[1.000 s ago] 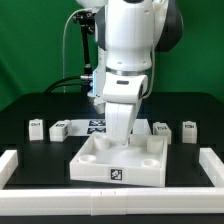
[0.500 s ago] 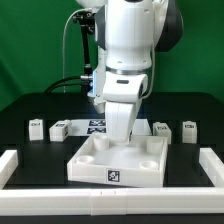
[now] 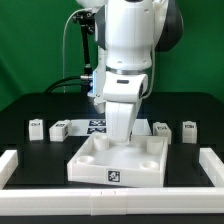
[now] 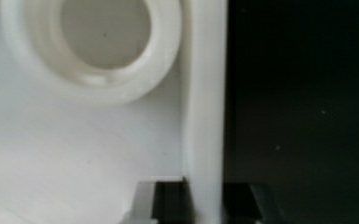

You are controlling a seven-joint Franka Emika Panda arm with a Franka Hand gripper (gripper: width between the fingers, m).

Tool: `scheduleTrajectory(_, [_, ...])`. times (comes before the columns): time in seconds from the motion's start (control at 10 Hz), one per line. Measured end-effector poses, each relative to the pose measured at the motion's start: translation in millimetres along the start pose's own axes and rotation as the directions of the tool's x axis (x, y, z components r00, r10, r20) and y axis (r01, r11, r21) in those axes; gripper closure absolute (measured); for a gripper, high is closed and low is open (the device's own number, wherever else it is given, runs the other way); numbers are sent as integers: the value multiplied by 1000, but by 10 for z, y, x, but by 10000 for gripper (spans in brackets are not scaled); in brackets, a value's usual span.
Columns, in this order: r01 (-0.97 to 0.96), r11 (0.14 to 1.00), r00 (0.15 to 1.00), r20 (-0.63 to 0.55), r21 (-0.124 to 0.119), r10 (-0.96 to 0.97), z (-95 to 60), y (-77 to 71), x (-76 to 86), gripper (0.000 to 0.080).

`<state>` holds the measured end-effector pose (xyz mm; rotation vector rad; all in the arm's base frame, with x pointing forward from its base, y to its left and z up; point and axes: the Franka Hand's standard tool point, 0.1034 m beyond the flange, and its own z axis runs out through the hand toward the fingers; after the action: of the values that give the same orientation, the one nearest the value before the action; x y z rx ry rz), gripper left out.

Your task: Assemble one leg

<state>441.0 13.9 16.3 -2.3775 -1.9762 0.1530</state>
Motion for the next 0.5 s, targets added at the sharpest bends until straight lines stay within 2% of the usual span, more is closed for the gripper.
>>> scheduleTrajectory(0.3, [96, 995, 995, -5, -33, -96, -41, 232, 422, 733])
scheduleTrajectory(0.5, [127, 991, 992, -9, -44, -128, -25, 340, 551, 733])
